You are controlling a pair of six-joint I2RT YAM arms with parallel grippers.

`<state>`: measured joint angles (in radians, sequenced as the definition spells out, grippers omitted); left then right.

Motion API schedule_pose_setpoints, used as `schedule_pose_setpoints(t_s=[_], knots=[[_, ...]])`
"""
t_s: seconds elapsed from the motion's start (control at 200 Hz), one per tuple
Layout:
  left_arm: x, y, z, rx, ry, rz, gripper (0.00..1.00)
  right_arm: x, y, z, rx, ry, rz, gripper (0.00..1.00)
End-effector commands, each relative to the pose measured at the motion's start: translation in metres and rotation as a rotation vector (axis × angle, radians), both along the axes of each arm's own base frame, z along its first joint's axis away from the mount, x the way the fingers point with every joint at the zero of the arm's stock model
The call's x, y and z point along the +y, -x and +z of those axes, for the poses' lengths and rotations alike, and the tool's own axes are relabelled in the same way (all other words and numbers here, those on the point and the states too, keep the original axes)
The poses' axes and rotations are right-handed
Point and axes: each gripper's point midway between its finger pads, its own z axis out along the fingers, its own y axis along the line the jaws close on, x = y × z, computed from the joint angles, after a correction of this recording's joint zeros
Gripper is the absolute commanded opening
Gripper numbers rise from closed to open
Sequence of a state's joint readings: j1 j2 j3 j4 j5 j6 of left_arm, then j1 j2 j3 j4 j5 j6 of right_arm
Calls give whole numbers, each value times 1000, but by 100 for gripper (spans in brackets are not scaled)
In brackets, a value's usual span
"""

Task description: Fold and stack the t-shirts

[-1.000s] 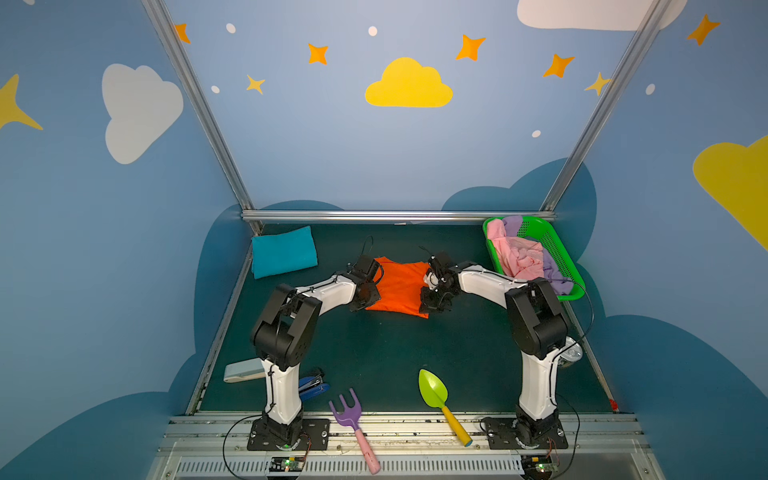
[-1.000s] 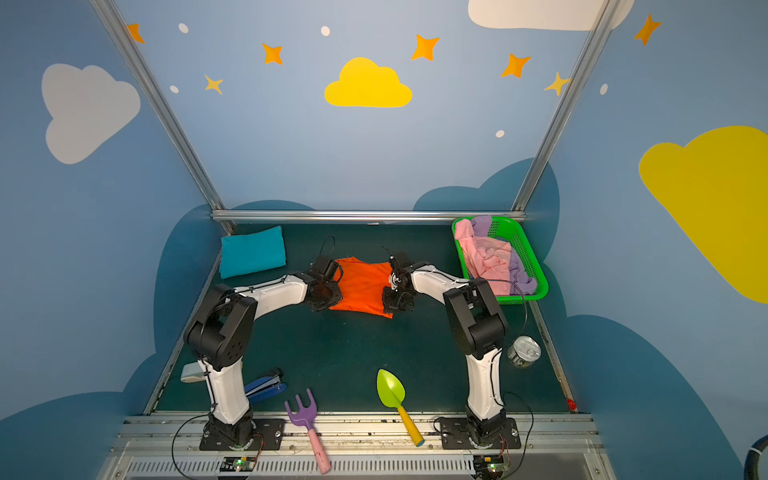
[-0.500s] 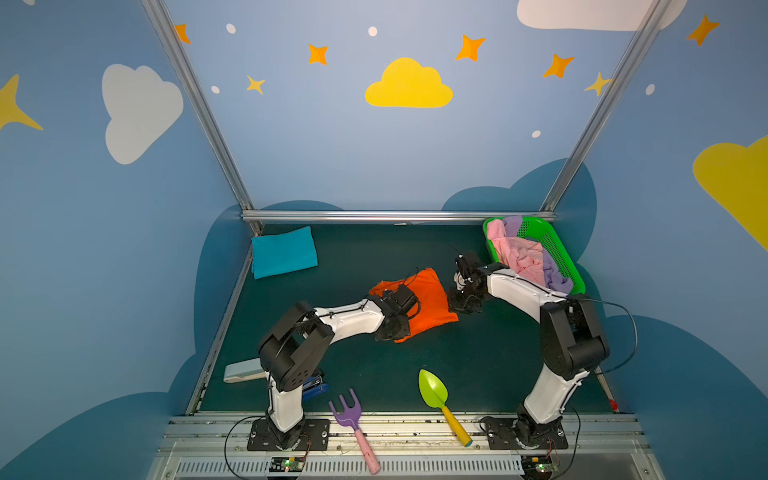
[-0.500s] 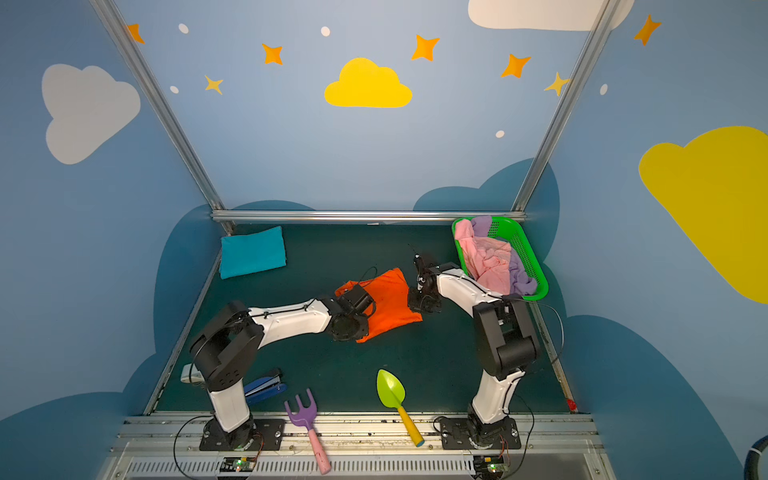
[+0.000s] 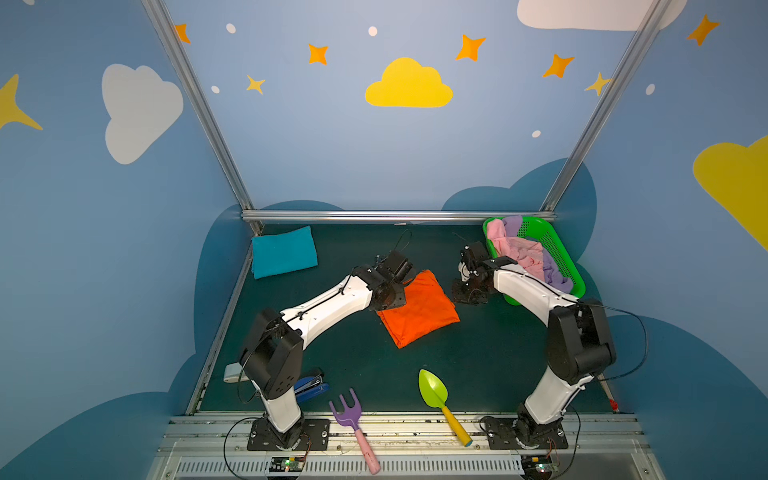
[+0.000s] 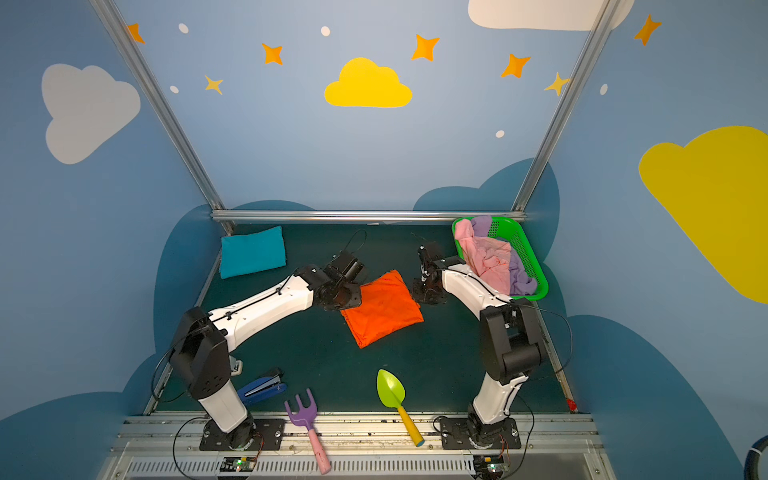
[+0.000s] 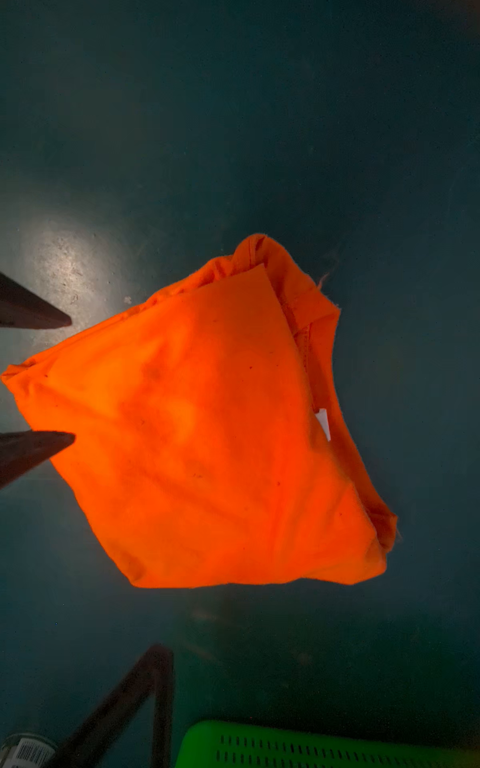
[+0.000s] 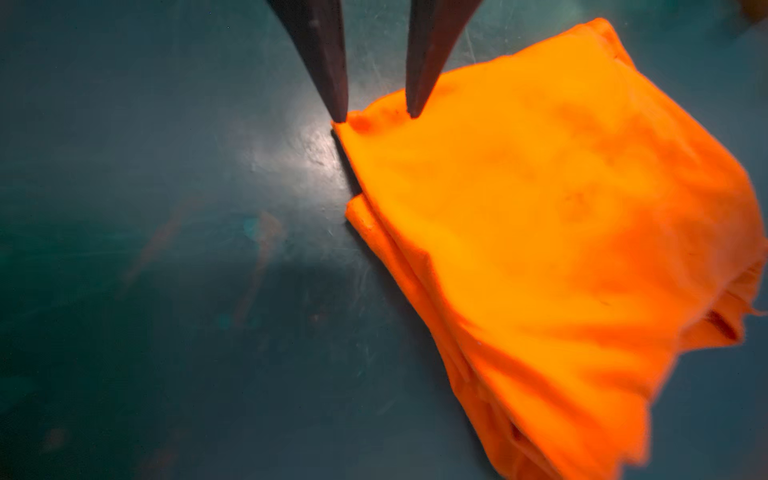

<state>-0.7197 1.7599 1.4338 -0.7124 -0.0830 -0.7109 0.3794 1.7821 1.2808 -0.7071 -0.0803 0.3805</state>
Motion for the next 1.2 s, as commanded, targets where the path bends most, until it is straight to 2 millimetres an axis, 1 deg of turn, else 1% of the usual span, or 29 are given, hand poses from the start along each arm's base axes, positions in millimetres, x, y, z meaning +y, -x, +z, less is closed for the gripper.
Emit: schedule_pose_setpoints(t_s=[0.0, 0.08, 0.135, 0.21, 0.285, 0.355, 0.435, 0.486, 0.491, 0.556, 0.586, 0.616, 0.681, 0.746, 0.821, 0.876, 0.896, 0.951, 0.986, 1.031, 1.081, 1.121, 1.196], knots=[[6, 13, -44, 127, -94, -12, 44, 16, 2, -18, 51, -69, 30, 26], [7, 13, -65, 160, -104, 2, 50, 20, 5, -31, 84, -81, 31, 27], [8, 10, -79, 176, -113, 15, 50, 25, 10, -38, 106, -96, 36, 26], [12, 5, -98, 210, -122, 39, 41, 31, 19, -46, 128, -107, 43, 26], [20, -3, -114, 225, -130, 67, 34, 38, 30, -52, 142, -110, 56, 26], [37, -19, -123, 219, -157, 101, 31, 49, 41, -56, 154, -125, 69, 26], [56, -46, -127, 203, -175, 132, 29, 68, 56, -58, 168, -160, 94, 26], [66, -67, -123, 187, -177, 144, 30, 83, 67, -58, 179, -188, 112, 26], [67, -67, -125, 191, -182, 143, 30, 84, 68, -58, 179, -191, 114, 26], [73, -95, -111, 155, -185, 143, 30, 101, 78, -54, 172, -233, 127, 27], [73, -105, -105, 138, -190, 137, 31, 107, 81, -51, 167, -253, 124, 28], [71, -115, -94, 115, -192, 130, 32, 111, 83, -46, 152, -278, 123, 28], [64, -130, -70, 69, -185, 106, 37, 114, 82, -31, 108, -316, 111, 29], [57, -137, -45, 26, -170, 95, 43, 107, 78, -12, 34, -316, 94, 33], [50, -132, -21, -11, -165, 91, 44, 91, 72, 11, -68, -295, 60, 39], [39, -120, -9, -24, -159, 69, 43, 77, 71, 24, -121, -286, 23, 43], [34, -114, -6, -27, -156, 60, 42, 71, 71, 27, -132, -286, 8, 42], [19, -94, 0, -33, -155, 25, 38, 58, 71, 32, -148, -294, -38, 33], [8, -81, 1, -37, -156, -3, 37, 50, 72, 33, -151, -305, -66, 28], [-6, -63, 0, -35, -155, -40, 37, 42, 73, 32, -144, -327, -100, 27], [-22, -44, -5, -26, -147, -84, 38, 35, 73, 27, -125, -355, -129, 27], [-32, -30, -11, -15, -150, -105, 40, 32, 74, 22, -101, -368, -145, 28], [-48, -10, -22, 8, -145, -141, 46, 30, 76, 10, -49, -380, -151, 31]])
